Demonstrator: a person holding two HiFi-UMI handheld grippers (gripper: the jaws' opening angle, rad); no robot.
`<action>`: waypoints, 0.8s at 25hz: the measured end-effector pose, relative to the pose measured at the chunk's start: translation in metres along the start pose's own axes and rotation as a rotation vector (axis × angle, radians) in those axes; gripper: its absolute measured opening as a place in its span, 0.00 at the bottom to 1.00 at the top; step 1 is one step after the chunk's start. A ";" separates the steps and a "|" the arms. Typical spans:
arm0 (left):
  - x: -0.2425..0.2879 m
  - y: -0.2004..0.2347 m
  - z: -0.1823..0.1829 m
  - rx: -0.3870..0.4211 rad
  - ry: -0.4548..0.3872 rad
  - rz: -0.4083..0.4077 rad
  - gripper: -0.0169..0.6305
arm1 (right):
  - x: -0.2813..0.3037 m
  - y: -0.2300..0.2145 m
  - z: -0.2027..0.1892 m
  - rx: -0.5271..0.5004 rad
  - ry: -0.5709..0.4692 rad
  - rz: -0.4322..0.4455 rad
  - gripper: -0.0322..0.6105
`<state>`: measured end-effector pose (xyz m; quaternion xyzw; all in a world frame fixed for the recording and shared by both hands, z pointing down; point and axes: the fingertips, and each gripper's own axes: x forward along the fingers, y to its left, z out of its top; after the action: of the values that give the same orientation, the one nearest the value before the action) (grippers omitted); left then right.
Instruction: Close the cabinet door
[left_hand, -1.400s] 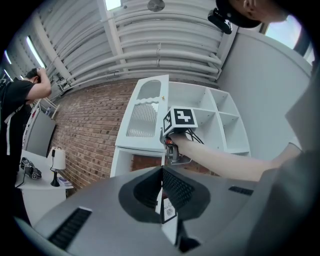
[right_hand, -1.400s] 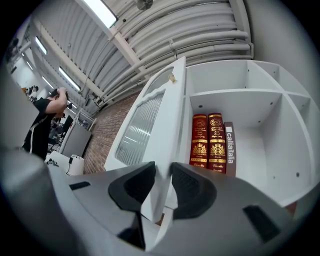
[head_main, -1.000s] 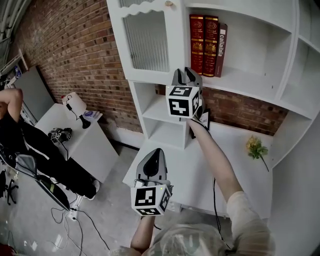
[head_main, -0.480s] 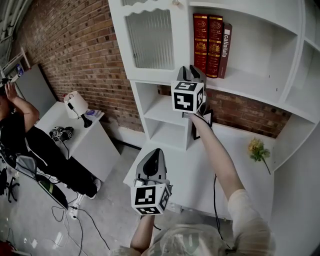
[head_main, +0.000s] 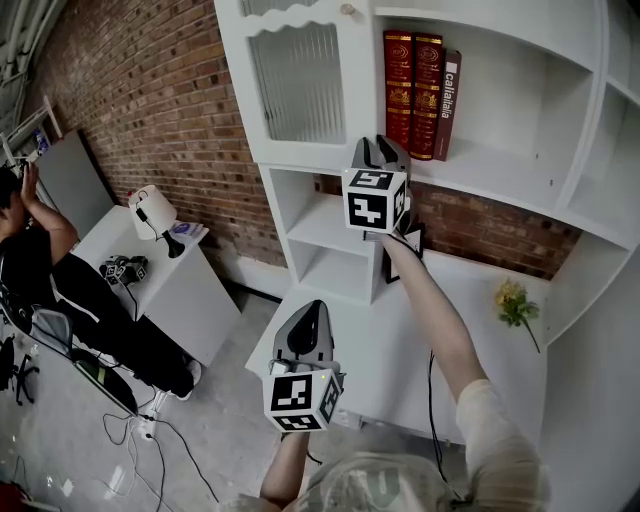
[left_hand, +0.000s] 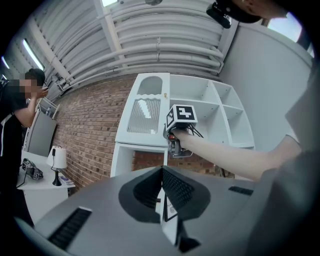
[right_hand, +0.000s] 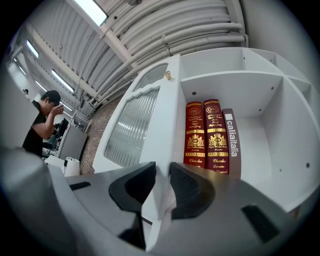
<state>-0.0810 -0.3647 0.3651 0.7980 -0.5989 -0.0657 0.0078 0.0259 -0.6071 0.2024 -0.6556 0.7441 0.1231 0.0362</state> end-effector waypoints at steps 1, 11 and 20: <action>0.000 0.000 -0.002 0.000 0.006 -0.002 0.05 | -0.002 0.000 0.000 0.008 0.004 0.011 0.20; 0.010 -0.022 0.000 0.001 0.001 -0.068 0.05 | -0.065 0.008 0.013 0.080 -0.040 0.163 0.16; 0.014 -0.069 0.018 -0.026 -0.077 -0.224 0.05 | -0.212 -0.021 0.037 0.120 -0.214 0.258 0.10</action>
<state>-0.0131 -0.3570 0.3395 0.8568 -0.5048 -0.1047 -0.0124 0.0715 -0.3963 0.2095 -0.5344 0.8200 0.1512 0.1384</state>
